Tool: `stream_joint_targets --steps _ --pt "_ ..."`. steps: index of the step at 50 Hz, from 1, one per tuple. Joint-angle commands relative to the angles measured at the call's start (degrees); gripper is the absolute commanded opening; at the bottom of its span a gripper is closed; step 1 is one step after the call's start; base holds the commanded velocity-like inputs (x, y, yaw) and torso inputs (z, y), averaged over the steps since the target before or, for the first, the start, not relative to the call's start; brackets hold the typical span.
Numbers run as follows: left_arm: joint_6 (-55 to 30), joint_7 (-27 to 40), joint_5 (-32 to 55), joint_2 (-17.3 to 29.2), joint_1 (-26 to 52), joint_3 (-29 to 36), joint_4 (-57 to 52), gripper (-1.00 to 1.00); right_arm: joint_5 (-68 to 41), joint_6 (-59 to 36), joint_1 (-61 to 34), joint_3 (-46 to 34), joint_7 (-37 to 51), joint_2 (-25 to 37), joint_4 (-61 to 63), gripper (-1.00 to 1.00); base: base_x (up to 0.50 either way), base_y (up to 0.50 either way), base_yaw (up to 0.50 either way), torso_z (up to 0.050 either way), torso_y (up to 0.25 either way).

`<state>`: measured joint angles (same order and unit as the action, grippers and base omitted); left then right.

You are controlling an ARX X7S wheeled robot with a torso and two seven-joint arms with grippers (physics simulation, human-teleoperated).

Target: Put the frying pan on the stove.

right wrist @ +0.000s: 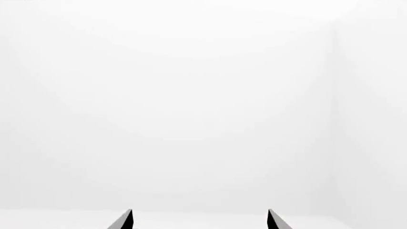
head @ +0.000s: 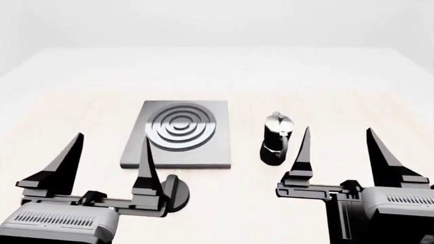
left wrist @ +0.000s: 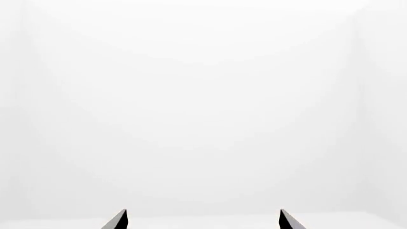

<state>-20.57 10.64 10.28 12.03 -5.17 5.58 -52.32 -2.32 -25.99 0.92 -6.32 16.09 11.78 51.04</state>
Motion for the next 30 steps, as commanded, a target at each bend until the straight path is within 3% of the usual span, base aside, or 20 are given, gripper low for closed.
stream_joint_targets --steps 1,30 --pt "-0.25 0.13 1.60 0.50 -0.01 -0.13 -0.32 1.00 -0.30 -0.13 -0.10 -0.18 0.53 0.41 0.24 1.00 0.00 0.00 0.00 0.050 0.000" --pt "0.67 1.43 0.83 2.15 -0.18 1.19 -0.82 1.00 -1.26 -0.97 -0.38 -0.60 2.11 1.74 1.24 1.00 0.00 0.00 0.00 0.050 -0.015"
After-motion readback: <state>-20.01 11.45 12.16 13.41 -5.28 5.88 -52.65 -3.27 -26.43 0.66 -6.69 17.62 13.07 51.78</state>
